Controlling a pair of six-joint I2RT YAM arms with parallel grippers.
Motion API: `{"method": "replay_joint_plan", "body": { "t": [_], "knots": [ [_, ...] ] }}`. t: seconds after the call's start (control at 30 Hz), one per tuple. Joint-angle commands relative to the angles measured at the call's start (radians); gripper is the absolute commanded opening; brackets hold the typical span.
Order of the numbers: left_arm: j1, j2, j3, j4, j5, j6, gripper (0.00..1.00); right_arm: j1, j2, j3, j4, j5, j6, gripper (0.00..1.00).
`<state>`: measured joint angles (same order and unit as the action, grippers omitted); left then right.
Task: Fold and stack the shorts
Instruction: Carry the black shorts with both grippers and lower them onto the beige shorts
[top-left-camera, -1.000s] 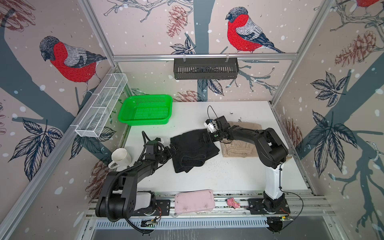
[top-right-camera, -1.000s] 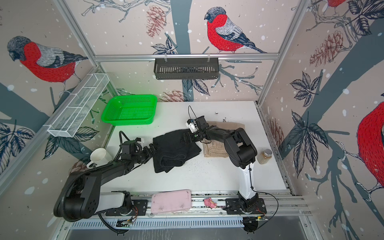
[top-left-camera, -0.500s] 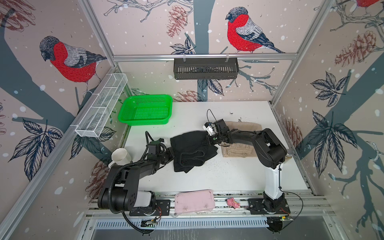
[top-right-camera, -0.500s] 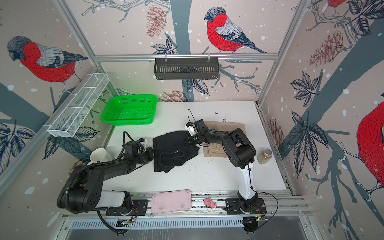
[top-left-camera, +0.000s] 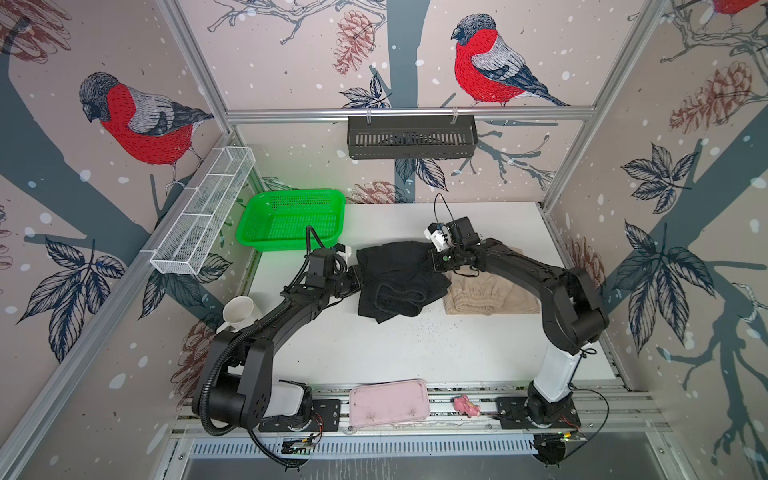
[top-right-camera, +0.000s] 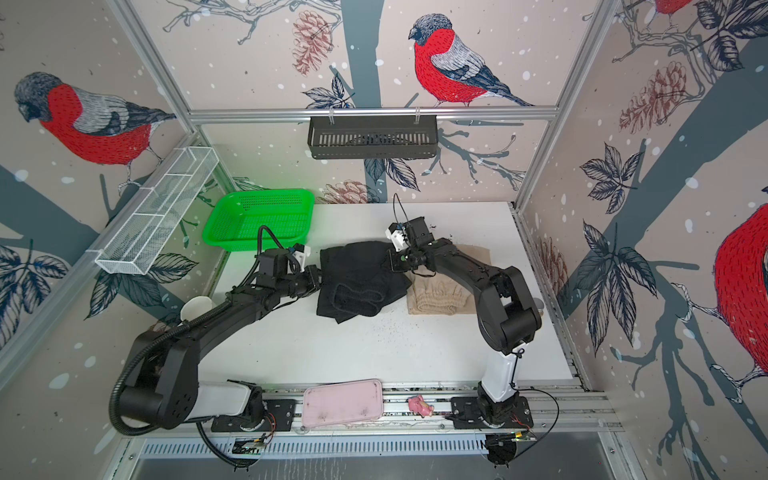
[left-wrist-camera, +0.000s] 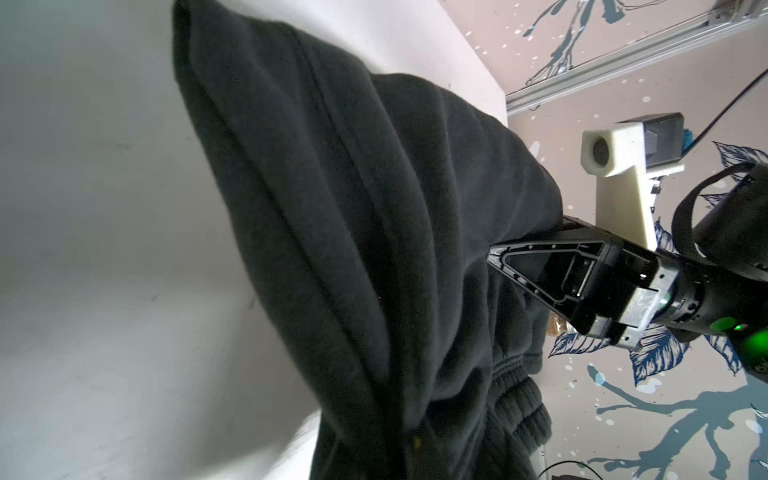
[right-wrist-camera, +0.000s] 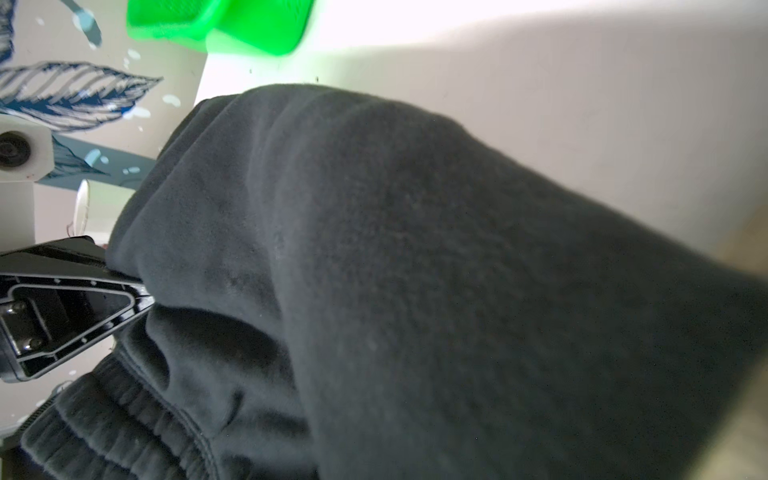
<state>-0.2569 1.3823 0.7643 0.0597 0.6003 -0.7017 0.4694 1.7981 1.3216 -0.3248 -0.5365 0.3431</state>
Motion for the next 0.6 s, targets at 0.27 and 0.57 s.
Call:
{"method": "replay_joint_plan", "body": {
  "t": [0.27, 0.57],
  "knots": [
    [-0.28, 0.346, 0.446, -0.032, 0.019, -0.007, 0.0, -0.331, -0.255, -0.076, -0.212, 0.073, -0.088, 0.04],
    [-0.408, 0.676, 0.808, -0.041, 0.049, -0.008, 0.0, -0.613, -0.234, -0.094, -0.211, 0.013, -0.174, 0.04]
  ]
}}
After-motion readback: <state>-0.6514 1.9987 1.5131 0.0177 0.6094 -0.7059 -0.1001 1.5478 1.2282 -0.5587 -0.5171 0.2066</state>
